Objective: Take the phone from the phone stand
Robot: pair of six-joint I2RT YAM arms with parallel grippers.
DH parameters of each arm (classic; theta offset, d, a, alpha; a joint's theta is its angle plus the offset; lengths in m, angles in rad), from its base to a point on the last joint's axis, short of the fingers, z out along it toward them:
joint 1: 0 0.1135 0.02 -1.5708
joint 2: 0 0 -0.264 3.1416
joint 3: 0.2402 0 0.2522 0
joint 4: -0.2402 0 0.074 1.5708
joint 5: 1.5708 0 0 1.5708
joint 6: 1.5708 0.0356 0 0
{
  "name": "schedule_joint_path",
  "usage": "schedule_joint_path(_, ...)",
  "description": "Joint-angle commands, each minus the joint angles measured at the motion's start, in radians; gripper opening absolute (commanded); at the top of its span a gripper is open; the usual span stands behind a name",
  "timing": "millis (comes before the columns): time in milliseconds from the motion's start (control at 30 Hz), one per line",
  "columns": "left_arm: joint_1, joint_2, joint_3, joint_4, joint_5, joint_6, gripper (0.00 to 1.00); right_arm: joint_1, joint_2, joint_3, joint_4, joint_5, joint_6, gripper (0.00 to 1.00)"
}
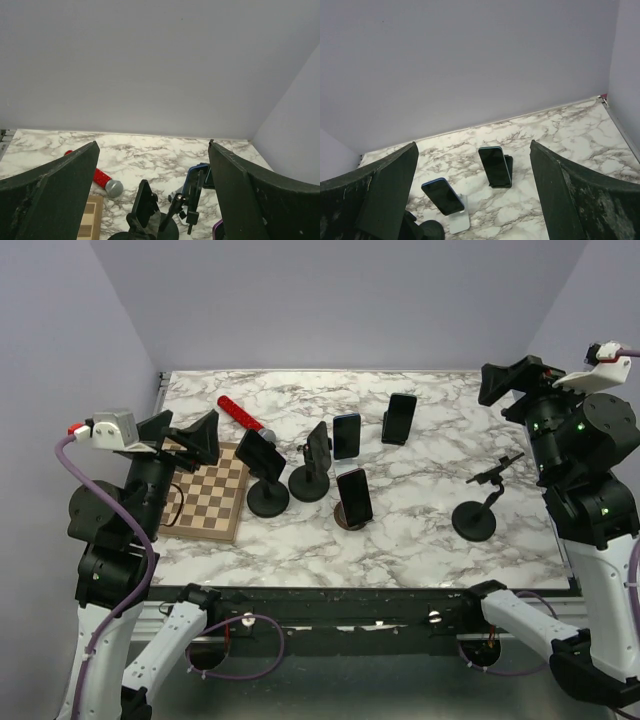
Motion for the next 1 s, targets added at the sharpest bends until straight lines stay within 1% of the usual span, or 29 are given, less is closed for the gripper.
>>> schedule_joint_path(0,0.007,-0.013,-0.026,-0.024,0.027,-0.008,0.98,-0.004,-0.043,-0.027,0.011,0.004,-0.012,1.0)
schedule_joint_path(100,0.006,-0.022,-0.041,-0.02,0.033,0.0,0.98,-0.005,-0.08,-0.052,0.04,-0.004,-0.043,1.0)
schedule_joint_path(333,0.006,-0.016,-0.055,-0.022,0.079,0.007,0.98,-0.004,-0.078,-0.093,0.021,0.021,0.011,1.0)
schedule_joint_path(467,0.006,-0.015,-0.068,-0.008,0.121,-0.006,0.99,-0.004,-0.068,-0.108,0.01,-0.055,0.006,1.0)
schedule_joint_path(533,0.006,-0.016,-0.074,-0.008,0.131,-0.013,0.99,-0.005,-0.024,-0.095,-0.036,-0.092,-0.002,1.0)
schedule_joint_path(667,0.006,-0.014,-0.082,-0.014,0.148,-0.018,0.98,-0.002,0.147,-0.009,-0.2,-0.197,0.005,1.0)
schedule_joint_path(733,0.006,-0.007,-0.087,-0.015,0.18,-0.011,0.99,0.03,0.191,-0.03,-0.217,-0.206,0.034,1.0)
schedule_joint_path(833,0.006,-0.002,-0.097,-0.017,0.212,-0.017,0.99,0.145,0.223,-0.087,-0.204,-0.204,0.055,1.0)
schedule_joint_path(967,0.006,0.005,-0.107,-0.007,0.213,-0.026,0.99,0.306,0.292,-0.16,-0.188,-0.164,0.094,1.0)
